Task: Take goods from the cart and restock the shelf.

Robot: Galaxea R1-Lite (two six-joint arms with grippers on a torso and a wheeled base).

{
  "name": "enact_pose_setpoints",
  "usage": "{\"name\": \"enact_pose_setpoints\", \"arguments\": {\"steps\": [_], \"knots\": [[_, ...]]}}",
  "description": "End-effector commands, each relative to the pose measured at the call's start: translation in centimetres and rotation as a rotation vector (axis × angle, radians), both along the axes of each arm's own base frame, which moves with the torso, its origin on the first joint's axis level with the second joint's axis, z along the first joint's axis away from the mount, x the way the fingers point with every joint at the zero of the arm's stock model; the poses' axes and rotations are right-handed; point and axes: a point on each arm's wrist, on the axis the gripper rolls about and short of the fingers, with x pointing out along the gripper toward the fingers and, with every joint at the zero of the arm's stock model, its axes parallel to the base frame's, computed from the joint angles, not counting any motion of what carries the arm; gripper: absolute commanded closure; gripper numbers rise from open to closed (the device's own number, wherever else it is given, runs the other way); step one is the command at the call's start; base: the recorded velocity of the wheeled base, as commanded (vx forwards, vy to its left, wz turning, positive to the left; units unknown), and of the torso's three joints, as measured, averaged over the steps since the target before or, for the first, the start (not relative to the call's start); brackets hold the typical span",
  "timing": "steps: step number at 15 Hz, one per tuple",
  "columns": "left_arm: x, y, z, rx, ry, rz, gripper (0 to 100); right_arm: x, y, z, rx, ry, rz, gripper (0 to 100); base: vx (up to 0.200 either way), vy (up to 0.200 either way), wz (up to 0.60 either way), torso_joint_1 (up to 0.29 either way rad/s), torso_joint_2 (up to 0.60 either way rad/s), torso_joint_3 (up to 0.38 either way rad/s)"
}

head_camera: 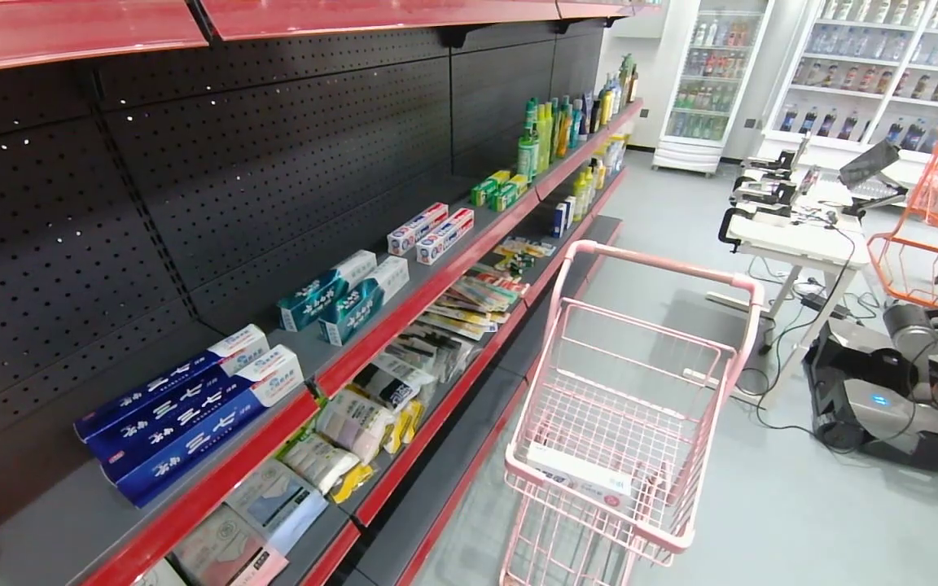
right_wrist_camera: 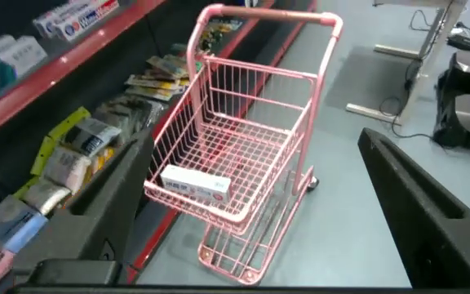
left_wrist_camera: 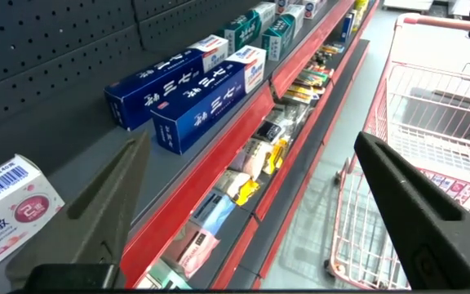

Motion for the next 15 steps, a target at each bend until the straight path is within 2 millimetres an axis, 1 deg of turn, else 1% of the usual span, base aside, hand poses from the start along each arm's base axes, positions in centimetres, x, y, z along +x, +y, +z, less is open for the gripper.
{"name": "enact_pose_setpoints", "arguments": {"steps": [1, 2, 3, 4, 5, 6, 8, 10, 11, 13, 14, 15], "knots": [[0.0, 0.0, 0.0, -0.001, 0.001, 0.0, 0, 16.3, -2.5, 3.9, -0.045, 0.278, 0.071, 0, 0.0, 0.0, 0.0, 0.0, 0.0, 0.0], [0.0, 0.0, 0.0, -0.001, 0.001, -0.001, 0, 17.5, -2.7, 2.6, -0.069, 0.325, 0.104, 0, 0.0, 0.0, 0.0, 0.0, 0.0, 0.0], [0.0, 0.0, 0.0, 0.002, 0.001, 0.0, 0, 20.2, -3.4, -0.5, -0.124, 0.458, 0.21, 0, 0.0, 0.0, 0.0, 0.0, 0.0, 0.0], [0.0, 0.0, 0.0, 0.002, 0.001, 0.0, 0, 21.9, -3.7, -2.6, -0.165, 0.532, 0.279, 0, 0.0, 0.0, 0.0, 0.0, 0.0, 0.0], [0.0, 0.0, 0.0, 0.002, 0.001, 0.0, 0, 23.2, -4.2, -4.5, -0.209, 0.588, 0.332, 0, 0.0, 0.0, 0.0, 0.0, 0.0, 0.0], [0.0, 0.0, 0.0, 0.0, 0.001, -0.001, 0, 24.1, -5.0, -6.7, -0.229, 0.653, 0.379, 0, 0.0, 0.0, 0.0, 0.0, 0.0, 0.0], [0.0, 0.0, 0.0, 0.002, 0.001, -0.001, 0, 25.4, -6.0, -9.5, -0.317, 0.699, 0.45, 0, 0.0, 0.0, 0.0, 0.0, 0.0, 0.0], [0.0, 0.0, 0.0, 0.0, 0.001, 0.0, 0, 26.9, -6.6, -11.1, -0.382, 0.703, 0.489, 0, 0.0, 0.0, 0.0, 0.0, 0.0, 0.0], [0.0, 0.0, 0.0, 0.0, 0.001, 0.0, 0, 27.3, -6.7, -11.4, -0.384, 0.706, 0.492, 0, 0.0, 0.0, 0.0, 0.0, 0.0, 0.0], [0.0, 0.0, 0.0, 0.0, 0.002, -0.001, 0, 28.9, -7.1, -12.8, -0.38, 0.725, 0.505, 0, 0.0, 0.0, 0.0, 0.0, 0.0, 0.0], [0.0, 0.0, 0.0, 0.0, 0.002, 0.0, 0, 29.0, -7.1, -12.9, -0.381, 0.727, 0.506, 0, 0.0, 0.0, 0.0, 0.0, 0.0, 0.0], [0.0, 0.0, 0.0, 0.0, 0.001, -0.001, 0, 30.4, -7.3, -13.6, -0.403, 0.721, 0.522, 0, 0.0, 0.0, 0.0, 0.0, 0.0, 0.0]]}}
